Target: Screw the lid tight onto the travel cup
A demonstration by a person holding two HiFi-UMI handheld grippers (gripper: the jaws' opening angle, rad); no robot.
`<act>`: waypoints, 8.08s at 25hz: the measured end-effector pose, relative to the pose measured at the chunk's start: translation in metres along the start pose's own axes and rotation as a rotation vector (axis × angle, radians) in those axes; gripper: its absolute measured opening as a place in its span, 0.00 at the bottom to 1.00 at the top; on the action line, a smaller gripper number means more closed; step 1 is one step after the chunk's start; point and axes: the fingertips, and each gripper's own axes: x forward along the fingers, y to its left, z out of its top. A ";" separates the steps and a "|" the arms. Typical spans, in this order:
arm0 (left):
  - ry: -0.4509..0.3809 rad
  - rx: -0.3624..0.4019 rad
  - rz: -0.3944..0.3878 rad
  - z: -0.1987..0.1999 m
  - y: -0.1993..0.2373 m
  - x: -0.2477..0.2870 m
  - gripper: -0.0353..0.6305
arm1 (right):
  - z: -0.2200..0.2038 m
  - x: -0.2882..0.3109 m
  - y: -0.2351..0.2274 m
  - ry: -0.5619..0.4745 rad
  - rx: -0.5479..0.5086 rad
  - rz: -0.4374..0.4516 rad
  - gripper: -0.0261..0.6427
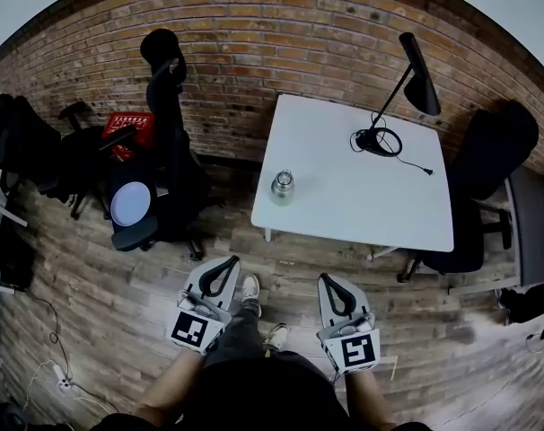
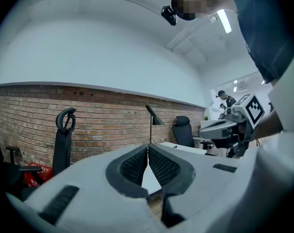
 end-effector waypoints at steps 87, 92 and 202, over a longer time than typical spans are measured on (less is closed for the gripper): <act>0.065 -0.065 -0.489 -0.187 0.062 0.292 0.59 | -0.112 0.301 -0.066 0.154 0.047 0.481 0.46; 0.113 -0.071 -0.509 -0.196 0.057 0.291 0.59 | -0.115 0.309 -0.064 0.166 0.025 0.499 0.47; 0.100 -0.101 -0.457 -0.190 0.061 0.296 0.59 | -0.108 0.306 -0.071 0.089 -0.056 0.632 0.48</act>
